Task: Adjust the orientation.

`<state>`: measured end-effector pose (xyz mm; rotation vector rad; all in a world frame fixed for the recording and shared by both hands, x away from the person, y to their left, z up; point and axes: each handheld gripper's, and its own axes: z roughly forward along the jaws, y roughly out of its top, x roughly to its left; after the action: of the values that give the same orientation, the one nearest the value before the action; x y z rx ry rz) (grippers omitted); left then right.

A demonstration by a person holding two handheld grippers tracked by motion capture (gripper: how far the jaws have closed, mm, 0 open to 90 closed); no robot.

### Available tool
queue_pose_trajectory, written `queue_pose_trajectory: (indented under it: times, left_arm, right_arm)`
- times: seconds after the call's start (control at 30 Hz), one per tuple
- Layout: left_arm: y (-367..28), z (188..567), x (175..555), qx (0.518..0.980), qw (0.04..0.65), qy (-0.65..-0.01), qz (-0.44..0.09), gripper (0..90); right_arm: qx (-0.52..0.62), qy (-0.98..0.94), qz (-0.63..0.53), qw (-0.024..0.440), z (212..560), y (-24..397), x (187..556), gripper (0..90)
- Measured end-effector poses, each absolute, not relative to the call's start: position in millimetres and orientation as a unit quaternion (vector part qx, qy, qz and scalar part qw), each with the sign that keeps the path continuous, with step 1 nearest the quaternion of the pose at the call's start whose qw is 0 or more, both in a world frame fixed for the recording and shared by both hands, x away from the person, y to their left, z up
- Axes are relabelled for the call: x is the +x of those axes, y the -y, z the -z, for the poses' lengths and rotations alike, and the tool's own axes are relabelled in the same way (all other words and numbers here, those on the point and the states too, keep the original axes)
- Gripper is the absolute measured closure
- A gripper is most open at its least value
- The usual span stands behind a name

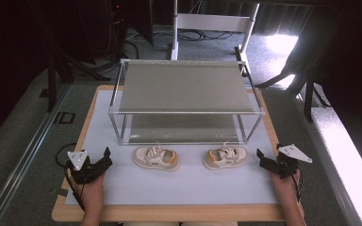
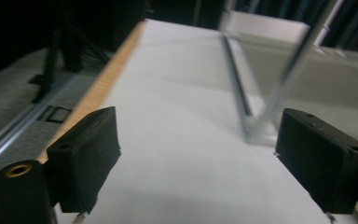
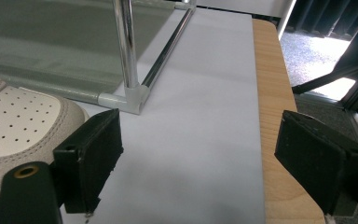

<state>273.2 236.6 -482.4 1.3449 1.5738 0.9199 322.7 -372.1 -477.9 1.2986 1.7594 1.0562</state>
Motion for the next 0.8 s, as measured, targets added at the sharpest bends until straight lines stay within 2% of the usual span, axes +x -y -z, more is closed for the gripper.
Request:
queue_pose_trajectory:
  times: [0.43, 0.8]
  left_arm:
    - [-205.3, 475.4, 282.9, 0.637, 0.446, -0.566, -0.276, 14.4]
    - [-178.7, 462.5, 284.8, 0.695, 0.461, -0.5, -0.232, 14.4]
  right_arm:
    - [0.501, -0.679, -0.408, 0.349, 477.9, 372.2, 322.7, 14.3]
    - [0.499, -0.681, -0.406, 0.35, 478.0, 371.9, 322.8, 14.3]
